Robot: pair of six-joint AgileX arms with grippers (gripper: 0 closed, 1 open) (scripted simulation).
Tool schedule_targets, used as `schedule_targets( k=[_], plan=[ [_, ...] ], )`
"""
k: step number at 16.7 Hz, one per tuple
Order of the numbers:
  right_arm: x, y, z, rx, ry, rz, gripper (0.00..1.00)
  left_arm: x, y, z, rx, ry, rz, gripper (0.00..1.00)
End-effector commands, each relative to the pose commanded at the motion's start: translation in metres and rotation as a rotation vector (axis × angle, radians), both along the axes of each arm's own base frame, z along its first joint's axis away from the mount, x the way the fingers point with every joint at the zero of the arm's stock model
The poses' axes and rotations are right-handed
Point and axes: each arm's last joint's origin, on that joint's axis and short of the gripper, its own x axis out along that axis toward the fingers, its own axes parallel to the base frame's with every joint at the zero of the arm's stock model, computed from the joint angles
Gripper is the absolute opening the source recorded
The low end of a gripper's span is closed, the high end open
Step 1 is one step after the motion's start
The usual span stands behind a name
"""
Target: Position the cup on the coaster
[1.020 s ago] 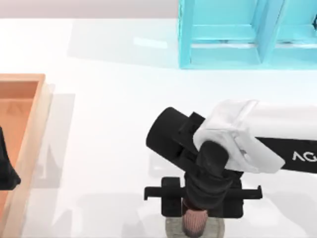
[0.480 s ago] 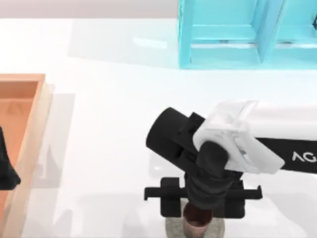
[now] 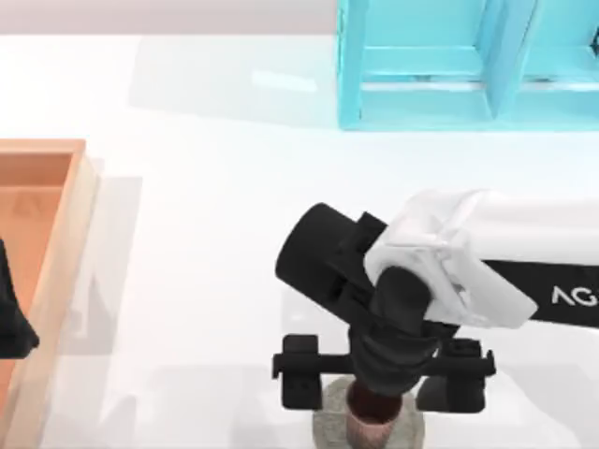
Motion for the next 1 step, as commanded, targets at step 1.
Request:
schedule_targets(
  k=[1],
  plan=[
    [0.0000, 0.0000, 0.0000, 0.000, 0.000, 0.000, 1.00, 0.0000, 0.0000, 0.0000, 0.000, 0.000, 0.000, 1.00]
  ],
)
